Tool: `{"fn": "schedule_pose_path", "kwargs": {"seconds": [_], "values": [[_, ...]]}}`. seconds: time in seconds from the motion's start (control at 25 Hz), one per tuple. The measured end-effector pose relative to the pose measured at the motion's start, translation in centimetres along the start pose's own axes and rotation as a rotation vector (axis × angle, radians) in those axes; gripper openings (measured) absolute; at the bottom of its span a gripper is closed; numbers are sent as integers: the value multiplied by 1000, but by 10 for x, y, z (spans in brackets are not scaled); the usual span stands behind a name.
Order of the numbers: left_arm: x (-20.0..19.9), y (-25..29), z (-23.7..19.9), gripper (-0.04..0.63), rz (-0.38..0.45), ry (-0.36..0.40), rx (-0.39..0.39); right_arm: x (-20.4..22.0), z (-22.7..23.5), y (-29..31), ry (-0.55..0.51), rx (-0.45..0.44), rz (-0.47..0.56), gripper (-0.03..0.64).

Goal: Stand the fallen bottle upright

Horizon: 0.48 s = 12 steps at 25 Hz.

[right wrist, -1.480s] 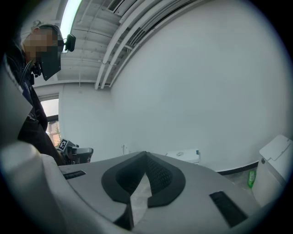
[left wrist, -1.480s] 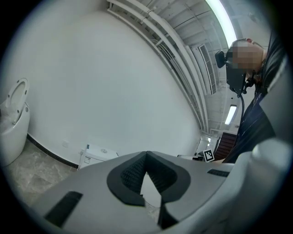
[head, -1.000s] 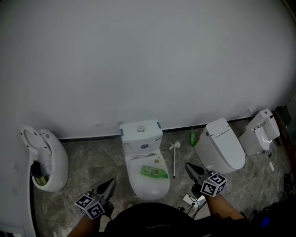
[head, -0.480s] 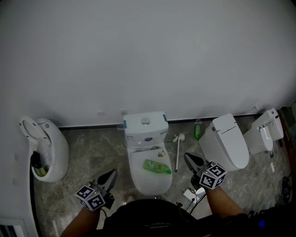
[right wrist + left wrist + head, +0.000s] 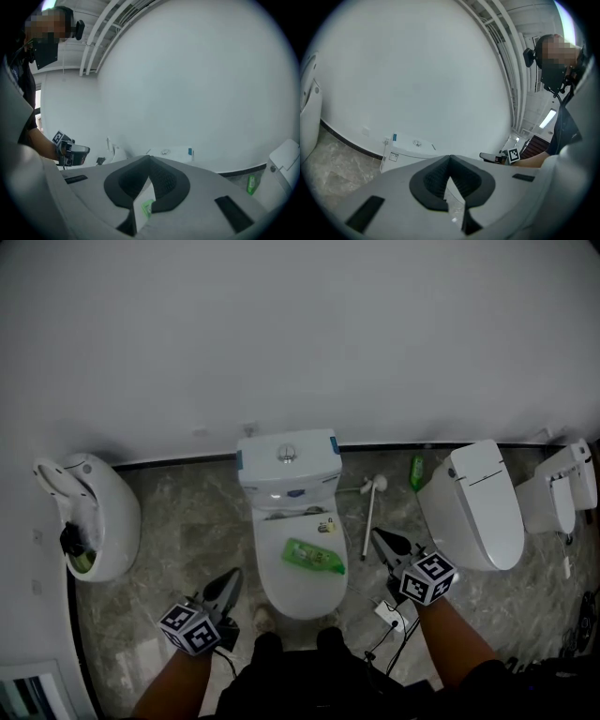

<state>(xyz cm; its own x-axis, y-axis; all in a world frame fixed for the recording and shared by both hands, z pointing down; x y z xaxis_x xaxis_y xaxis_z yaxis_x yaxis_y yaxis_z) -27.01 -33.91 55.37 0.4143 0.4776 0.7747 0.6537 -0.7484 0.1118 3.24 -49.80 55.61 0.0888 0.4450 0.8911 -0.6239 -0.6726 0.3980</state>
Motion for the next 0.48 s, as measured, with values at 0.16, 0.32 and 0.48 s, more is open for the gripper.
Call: {"fn": "schedule_pose_path", "kwargs": {"seconds": [0.16,0.32,0.48], "values": [[39,31,-46,21,-55,-32,-14,60,30,37,9,32,-71,17],[87,51,-97,21,-104,-75,-25,137,45,82,-61,27,-167,34],[137,69,-134,22,-162,-97,-19,224,54,122,-101,13,-292,107]]}}
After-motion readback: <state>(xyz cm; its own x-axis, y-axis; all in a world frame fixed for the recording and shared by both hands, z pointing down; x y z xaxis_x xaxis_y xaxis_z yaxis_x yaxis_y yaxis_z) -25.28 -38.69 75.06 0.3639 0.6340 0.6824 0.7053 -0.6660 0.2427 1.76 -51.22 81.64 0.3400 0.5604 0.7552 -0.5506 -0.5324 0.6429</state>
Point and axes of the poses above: the fingertips, and each gripper's own axes: y forward along the fingers, z to its right, x out of its underside, the point moved 4 cm from there along -y, backward along the fingers, and after that the axes turned 15 degrees about x, right-handed, at the moved point
